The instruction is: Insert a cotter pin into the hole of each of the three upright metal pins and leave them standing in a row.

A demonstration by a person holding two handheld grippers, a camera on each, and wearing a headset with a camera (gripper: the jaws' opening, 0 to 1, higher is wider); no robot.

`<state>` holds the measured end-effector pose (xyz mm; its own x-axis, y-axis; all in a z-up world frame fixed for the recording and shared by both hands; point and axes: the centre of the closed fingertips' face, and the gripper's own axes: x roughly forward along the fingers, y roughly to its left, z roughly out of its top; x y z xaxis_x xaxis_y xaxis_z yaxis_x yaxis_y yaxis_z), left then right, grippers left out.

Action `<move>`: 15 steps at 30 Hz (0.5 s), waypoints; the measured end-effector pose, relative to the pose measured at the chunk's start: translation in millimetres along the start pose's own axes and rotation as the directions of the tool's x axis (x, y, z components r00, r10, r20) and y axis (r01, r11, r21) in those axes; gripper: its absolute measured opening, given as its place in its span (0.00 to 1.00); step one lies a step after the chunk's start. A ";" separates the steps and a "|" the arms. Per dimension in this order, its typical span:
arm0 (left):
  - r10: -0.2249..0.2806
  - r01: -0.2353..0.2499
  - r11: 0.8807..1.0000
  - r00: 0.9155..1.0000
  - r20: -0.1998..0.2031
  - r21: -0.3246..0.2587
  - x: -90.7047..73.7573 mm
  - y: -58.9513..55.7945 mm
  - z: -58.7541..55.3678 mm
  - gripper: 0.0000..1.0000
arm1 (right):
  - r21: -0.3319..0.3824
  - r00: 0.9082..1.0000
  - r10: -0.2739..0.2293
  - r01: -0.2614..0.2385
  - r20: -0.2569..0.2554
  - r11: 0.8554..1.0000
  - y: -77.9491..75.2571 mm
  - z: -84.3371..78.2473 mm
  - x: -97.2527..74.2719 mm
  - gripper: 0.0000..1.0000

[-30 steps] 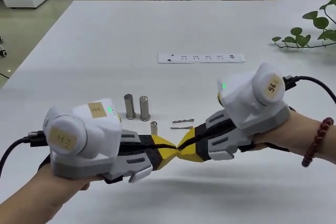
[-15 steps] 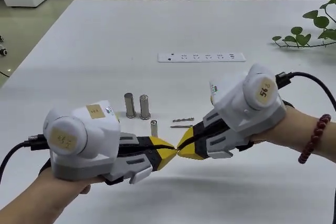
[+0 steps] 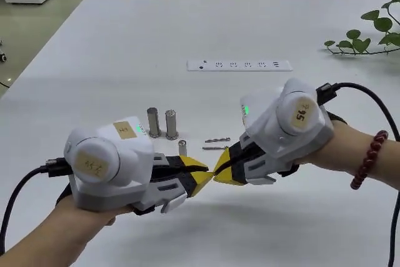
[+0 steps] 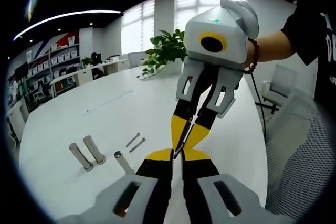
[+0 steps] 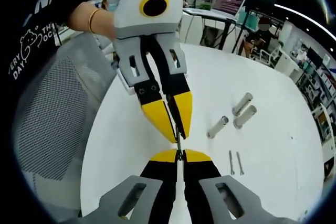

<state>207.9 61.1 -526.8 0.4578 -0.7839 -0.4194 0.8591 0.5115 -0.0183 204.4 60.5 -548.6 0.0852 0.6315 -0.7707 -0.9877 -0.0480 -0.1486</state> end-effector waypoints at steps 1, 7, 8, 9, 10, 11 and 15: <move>0.011 -0.011 1.000 1.000 -0.004 0.003 0.2 1.8 -0.8 0.03 | -0.002 1.000 -0.003 0.003 -0.008 1.000 -1.3 -1.3 0.0 0.00; 0.068 -0.068 0.998 0.998 -0.008 0.011 -1.7 12.3 -6.1 0.04 | -0.011 0.999 -0.021 0.021 -0.050 1.000 -8.5 -7.5 0.8 0.00; 0.083 -0.082 0.996 0.997 -0.008 0.018 -2.5 14.7 -6.7 0.05 | -0.005 0.998 -0.023 0.022 -0.052 1.000 -9.7 -7.9 1.1 0.00; 0.095 -0.095 0.995 0.995 -0.009 0.023 -3.0 16.7 -7.4 0.05 | 0.000 0.998 -0.023 0.023 -0.054 1.000 -10.9 -8.3 1.5 0.00; 0.105 -0.105 0.994 0.994 -0.012 0.020 -3.4 18.7 -8.6 0.07 | 0.005 0.998 -0.022 0.022 -0.061 1.000 -12.2 -9.4 2.0 0.00; 0.111 -0.111 0.994 0.994 -0.011 0.019 -3.6 19.7 -9.0 0.09 | 0.007 0.997 -0.021 0.021 -0.071 1.000 -13.1 -10.6 2.4 0.00; 0.166 -0.166 0.986 0.986 -0.004 0.014 -5.8 30.4 -11.4 0.11 | 0.020 0.995 -0.025 0.027 -0.094 0.999 -18.9 -13.2 4.0 0.00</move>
<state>228.7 85.2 -535.3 0.5931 -0.6869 -0.4200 0.7745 0.6293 0.0645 225.1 53.7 -557.0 0.1222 0.5566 -0.8217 -0.9875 -0.0152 -0.1571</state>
